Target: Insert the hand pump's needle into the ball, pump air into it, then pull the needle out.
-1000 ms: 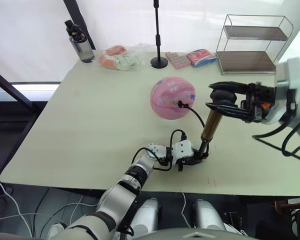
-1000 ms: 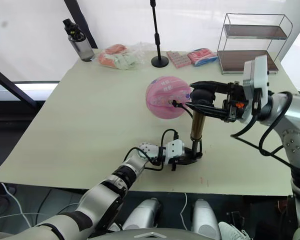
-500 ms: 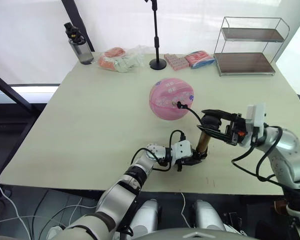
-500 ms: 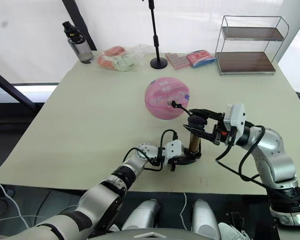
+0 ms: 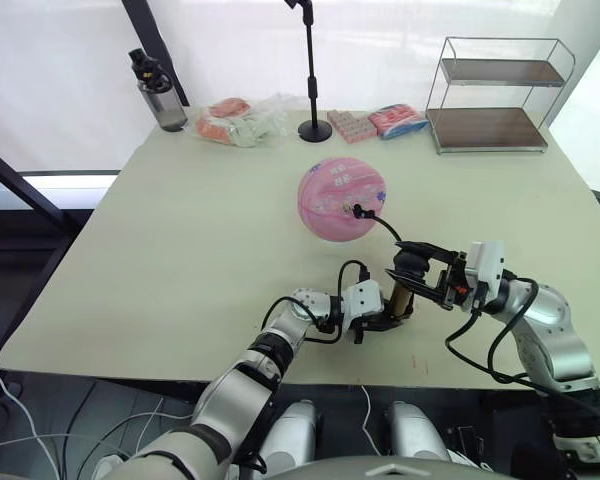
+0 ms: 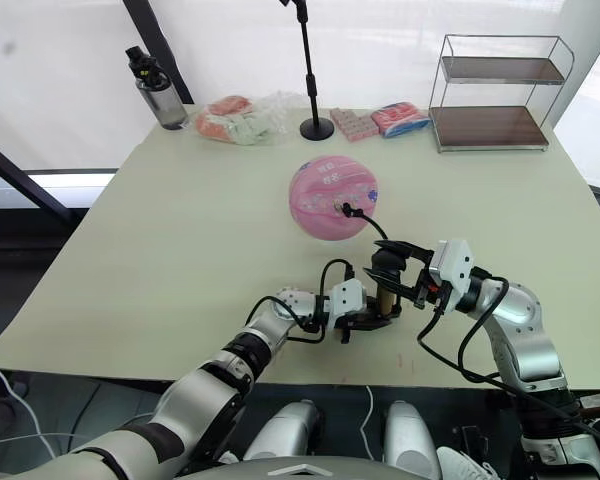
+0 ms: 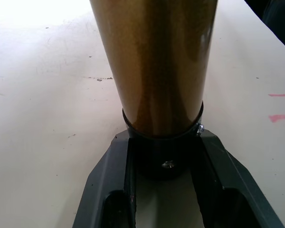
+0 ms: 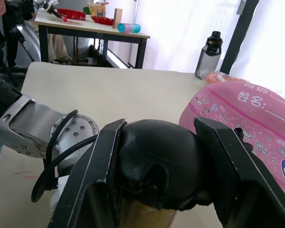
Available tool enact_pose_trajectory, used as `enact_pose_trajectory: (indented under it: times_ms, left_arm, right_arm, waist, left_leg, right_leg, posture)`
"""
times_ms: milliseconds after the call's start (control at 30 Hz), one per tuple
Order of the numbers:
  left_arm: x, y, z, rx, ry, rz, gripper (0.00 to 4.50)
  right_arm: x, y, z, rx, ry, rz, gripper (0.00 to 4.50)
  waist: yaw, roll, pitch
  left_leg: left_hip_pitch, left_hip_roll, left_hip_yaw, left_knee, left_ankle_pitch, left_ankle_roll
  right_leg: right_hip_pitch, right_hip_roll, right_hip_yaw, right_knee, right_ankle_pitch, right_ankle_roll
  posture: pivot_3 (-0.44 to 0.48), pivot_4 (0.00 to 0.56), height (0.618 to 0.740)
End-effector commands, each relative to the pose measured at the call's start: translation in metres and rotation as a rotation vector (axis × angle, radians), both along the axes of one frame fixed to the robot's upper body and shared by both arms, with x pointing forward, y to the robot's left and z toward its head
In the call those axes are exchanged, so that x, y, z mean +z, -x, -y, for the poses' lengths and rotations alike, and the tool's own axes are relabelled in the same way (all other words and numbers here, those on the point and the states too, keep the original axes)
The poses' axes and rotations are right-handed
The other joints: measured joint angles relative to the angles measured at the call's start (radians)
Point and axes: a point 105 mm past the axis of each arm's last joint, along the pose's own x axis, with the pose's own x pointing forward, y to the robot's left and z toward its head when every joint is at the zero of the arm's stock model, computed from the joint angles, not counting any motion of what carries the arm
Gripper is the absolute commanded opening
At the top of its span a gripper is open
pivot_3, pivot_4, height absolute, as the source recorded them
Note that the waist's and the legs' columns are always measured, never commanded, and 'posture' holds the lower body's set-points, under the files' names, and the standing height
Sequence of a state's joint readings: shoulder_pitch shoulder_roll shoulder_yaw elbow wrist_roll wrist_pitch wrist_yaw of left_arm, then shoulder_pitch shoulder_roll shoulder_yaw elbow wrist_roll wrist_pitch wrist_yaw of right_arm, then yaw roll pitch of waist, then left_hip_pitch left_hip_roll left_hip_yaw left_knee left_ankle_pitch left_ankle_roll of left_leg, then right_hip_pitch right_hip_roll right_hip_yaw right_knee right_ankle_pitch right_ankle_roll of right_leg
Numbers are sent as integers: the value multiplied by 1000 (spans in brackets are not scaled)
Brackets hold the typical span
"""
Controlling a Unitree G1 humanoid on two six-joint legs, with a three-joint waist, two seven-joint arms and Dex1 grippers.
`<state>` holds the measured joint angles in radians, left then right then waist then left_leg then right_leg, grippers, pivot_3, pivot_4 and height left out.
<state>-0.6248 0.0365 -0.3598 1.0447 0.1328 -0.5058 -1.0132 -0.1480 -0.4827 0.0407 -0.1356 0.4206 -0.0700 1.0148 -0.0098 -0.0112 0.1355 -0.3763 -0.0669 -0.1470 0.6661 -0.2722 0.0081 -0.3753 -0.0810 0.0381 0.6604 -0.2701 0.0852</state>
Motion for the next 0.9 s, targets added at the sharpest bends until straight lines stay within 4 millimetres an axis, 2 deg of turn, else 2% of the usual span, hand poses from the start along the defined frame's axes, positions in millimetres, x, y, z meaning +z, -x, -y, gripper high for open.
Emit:
enact_pose_trajectory:
  times_ms: [33, 200, 400, 667, 900]
  left_arm:
    - [-31, 26, -4, -76, -99, -106, 1069]
    - [-32, 27, -5, -91, -111, -113, 1069]
    - [-34, 27, -8, -87, -128, -122, 1069]
    - [-35, 29, -8, -88, -129, -125, 1069]
    - [-37, 31, -8, -93, -129, -129, 1069]
  right_arm:
    - [19, -4, 9, -14, 13, 2, 1823]
    - [64, -3, 11, 8, -16, 63, 1823]
    - [101, 0, 13, 28, 14, 110, 1823]
    - [144, 6, 21, 42, 32, 186, 1823]
    - [166, 12, 24, 45, 31, 208, 1823]
  waist:
    - [0, 1, 1]
    - [3, 3, 3]
    - [6, 3, 6]
    - [7, 5, 9]
    - [9, 4, 11]
  left_leg:
    - [0, 0, 0, 0, 0, 0]
    - [-4, 0, 0, 0, 0, 0]
    - [-4, 0, -1, -1, 0, 0]
    - [-5, 0, 0, -1, 0, 0]
    - [-6, 0, -1, -1, 0, 0]
  right_leg:
    - [0, 0, 0, 0, 0, 0]
    - [-2, -1, 0, -1, 0, 0]
    - [-2, -1, -1, -2, 0, 0]
    - [-3, -3, -1, -2, 0, 0]
    - [-3, -4, -1, -3, 0, 0]
  posture:
    - [0, 150, 740]
    - [0, 150, 740]
    - [0, 150, 740]
    - [0, 150, 740]
    - [0, 150, 740]
